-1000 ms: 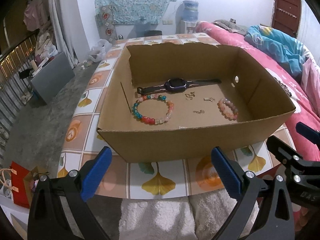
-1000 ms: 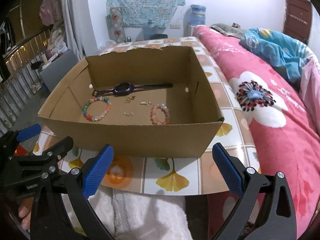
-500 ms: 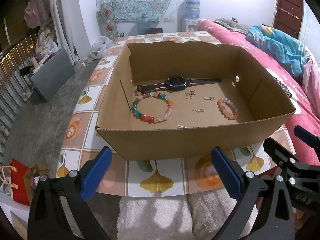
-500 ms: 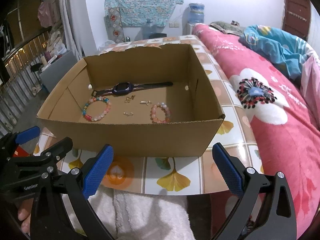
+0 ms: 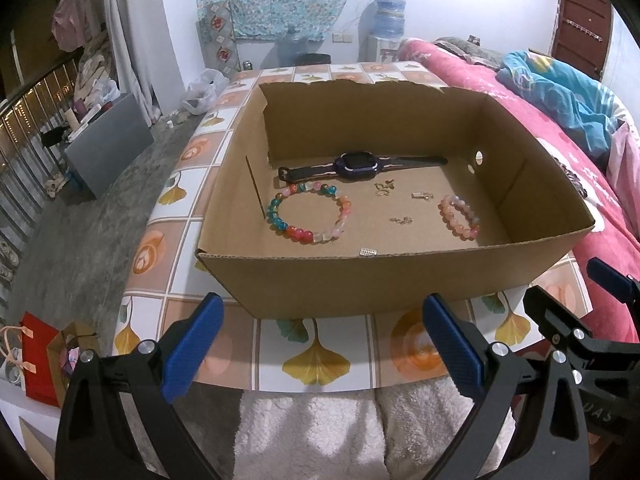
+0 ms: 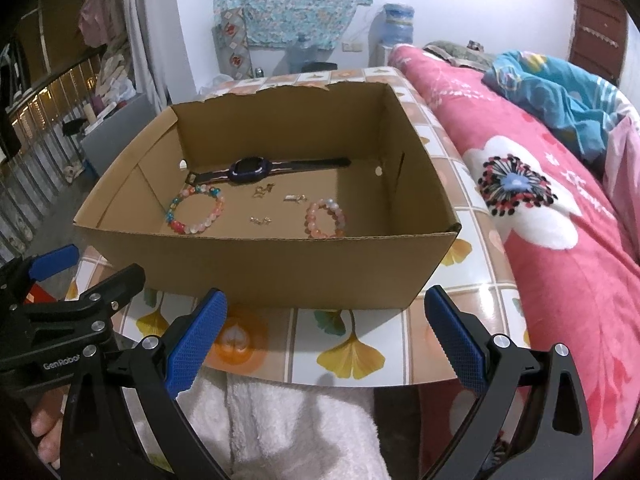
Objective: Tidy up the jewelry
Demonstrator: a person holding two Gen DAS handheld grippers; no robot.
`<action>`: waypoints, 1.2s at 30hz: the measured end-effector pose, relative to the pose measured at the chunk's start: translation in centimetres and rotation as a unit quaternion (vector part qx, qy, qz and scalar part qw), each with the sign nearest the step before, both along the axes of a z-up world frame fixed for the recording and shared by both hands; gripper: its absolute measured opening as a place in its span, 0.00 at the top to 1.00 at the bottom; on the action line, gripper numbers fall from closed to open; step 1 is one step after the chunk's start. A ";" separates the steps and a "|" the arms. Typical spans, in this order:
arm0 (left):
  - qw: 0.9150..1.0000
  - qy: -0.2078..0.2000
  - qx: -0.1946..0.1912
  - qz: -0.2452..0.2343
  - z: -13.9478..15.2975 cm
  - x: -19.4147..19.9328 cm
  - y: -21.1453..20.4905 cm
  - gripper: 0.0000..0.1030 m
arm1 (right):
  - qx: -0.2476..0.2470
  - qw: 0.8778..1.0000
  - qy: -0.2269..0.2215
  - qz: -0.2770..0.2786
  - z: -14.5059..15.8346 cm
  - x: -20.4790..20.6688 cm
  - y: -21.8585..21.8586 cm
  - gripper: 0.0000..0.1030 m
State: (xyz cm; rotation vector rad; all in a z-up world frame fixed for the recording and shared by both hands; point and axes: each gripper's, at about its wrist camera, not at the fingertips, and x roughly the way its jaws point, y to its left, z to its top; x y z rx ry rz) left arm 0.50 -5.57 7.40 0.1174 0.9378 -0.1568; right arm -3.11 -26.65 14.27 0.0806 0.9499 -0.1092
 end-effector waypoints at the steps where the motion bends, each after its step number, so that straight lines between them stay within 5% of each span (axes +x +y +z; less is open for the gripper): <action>1: 1.000 0.000 -0.001 0.000 0.0 0.0 0.0 0.05 | -0.001 1.000 0.000 0.000 0.0 0.0 0.0 0.08; 36: 1.000 0.009 0.003 -0.004 -0.5 0.1 0.1 0.05 | 0.006 1.000 0.012 -0.009 -0.5 0.3 -0.4 0.08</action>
